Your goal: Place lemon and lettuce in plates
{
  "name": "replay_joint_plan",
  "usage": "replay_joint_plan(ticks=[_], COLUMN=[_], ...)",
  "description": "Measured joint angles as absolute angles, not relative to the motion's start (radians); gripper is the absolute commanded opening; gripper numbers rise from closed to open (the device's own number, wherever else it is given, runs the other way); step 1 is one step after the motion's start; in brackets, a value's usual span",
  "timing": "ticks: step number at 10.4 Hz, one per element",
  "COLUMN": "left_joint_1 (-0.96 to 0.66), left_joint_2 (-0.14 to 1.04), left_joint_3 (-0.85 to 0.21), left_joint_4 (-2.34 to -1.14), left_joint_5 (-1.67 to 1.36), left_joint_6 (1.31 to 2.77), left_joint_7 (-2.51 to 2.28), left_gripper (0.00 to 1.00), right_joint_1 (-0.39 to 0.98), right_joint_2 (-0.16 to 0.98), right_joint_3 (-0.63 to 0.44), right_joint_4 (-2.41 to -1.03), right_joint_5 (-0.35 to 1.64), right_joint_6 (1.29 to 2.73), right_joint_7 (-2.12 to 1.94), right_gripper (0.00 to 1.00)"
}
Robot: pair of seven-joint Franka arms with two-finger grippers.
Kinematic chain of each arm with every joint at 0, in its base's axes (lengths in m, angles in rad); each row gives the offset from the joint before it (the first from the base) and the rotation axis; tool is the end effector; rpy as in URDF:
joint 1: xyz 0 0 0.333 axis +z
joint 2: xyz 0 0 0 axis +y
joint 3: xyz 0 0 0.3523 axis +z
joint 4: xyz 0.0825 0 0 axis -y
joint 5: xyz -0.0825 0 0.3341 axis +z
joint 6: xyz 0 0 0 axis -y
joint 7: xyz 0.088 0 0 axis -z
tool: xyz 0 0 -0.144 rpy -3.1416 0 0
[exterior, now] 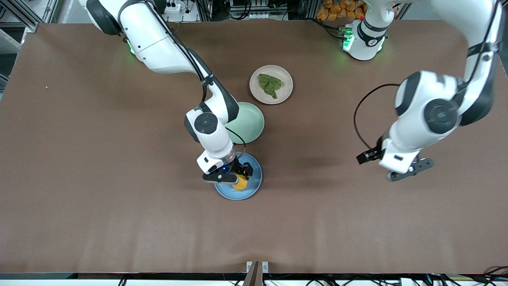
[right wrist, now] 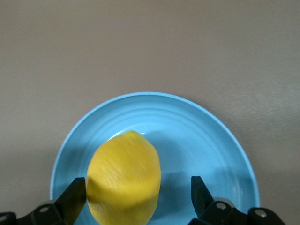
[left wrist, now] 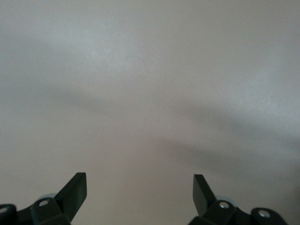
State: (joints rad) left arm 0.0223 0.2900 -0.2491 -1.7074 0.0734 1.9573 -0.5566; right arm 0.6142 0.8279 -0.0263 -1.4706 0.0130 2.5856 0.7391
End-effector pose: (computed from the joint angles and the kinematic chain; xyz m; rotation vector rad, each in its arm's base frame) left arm 0.5887 -0.1143 0.4410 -3.0950 -0.4835 0.0461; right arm 0.6173 0.4168 0.2369 -2.9441 0.2211 -0.3454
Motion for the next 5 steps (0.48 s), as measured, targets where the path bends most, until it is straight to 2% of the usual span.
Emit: replay_joint_plan(ticks=[3, 5], left_joint_1=[0.023, 0.017], left_joint_2=[0.17, 0.102], left_joint_3=[-0.196, -0.178], left_joint_4=[-1.753, -1.754], left_joint_5=[-0.002, -0.003], left_joint_6=[1.958, 1.958], left_joint_7=[-0.353, -0.245], left_gripper=[1.0, 1.0], right_joint_1=[0.598, 0.557], right_joint_2=[0.781, 0.718], right_joint_3=[-0.029, -0.029], right_joint_4=[-1.443, -1.435], right_joint_5=[0.013, 0.014], right_joint_6=[2.428, 2.27], right_joint_7=[0.741, 0.73], right_gripper=[1.0, 1.0])
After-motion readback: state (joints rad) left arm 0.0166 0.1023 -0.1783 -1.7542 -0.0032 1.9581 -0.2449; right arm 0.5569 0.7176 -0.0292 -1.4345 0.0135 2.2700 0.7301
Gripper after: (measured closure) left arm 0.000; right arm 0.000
